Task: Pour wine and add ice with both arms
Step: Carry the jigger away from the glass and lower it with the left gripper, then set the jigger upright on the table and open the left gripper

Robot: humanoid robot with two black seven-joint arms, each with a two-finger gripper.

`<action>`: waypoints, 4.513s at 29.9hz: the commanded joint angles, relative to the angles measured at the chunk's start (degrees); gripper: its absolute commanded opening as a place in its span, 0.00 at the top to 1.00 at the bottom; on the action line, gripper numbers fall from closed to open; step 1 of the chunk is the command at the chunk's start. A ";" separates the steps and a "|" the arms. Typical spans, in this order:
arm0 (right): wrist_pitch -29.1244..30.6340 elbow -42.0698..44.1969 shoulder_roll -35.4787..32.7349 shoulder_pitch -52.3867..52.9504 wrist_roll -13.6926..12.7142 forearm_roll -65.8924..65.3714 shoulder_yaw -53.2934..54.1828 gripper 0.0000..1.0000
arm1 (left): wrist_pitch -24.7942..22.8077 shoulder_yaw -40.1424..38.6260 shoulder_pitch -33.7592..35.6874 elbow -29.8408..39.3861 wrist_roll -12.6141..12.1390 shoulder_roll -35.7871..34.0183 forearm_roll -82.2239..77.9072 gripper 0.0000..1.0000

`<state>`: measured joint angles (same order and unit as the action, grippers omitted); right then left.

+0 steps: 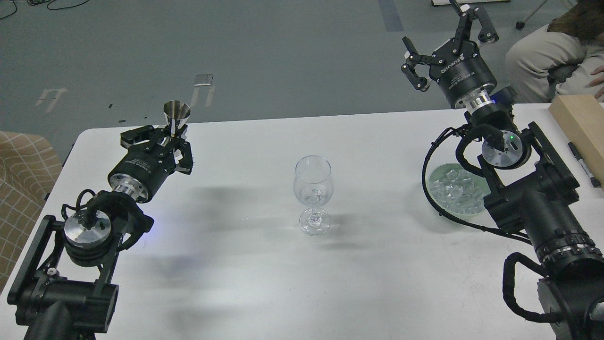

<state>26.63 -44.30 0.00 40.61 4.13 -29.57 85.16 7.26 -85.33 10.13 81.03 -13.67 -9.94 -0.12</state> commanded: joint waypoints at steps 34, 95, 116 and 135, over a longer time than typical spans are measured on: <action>-0.09 0.01 0.00 0.00 0.00 0.03 0.00 0.00 | -20.01 -4.23 -3.71 -18.80 0.31 0.36 11.46 0.81; -0.09 -0.17 0.00 0.09 0.00 0.03 0.00 0.00 | -19.13 -5.37 -3.80 -20.65 0.31 0.27 12.78 0.52; -0.09 -0.17 0.00 0.09 0.00 0.03 0.00 0.00 | -18.60 -5.37 -3.80 -20.48 0.22 0.18 12.60 0.25; -0.18 -0.26 0.00 0.26 0.00 0.03 0.09 0.00 | -20.97 -5.28 -3.89 -18.90 0.05 -0.78 12.08 0.03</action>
<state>26.54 -44.56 0.00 40.85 4.13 -29.53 85.26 -13.17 -90.70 6.26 61.57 -13.55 -10.47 11.99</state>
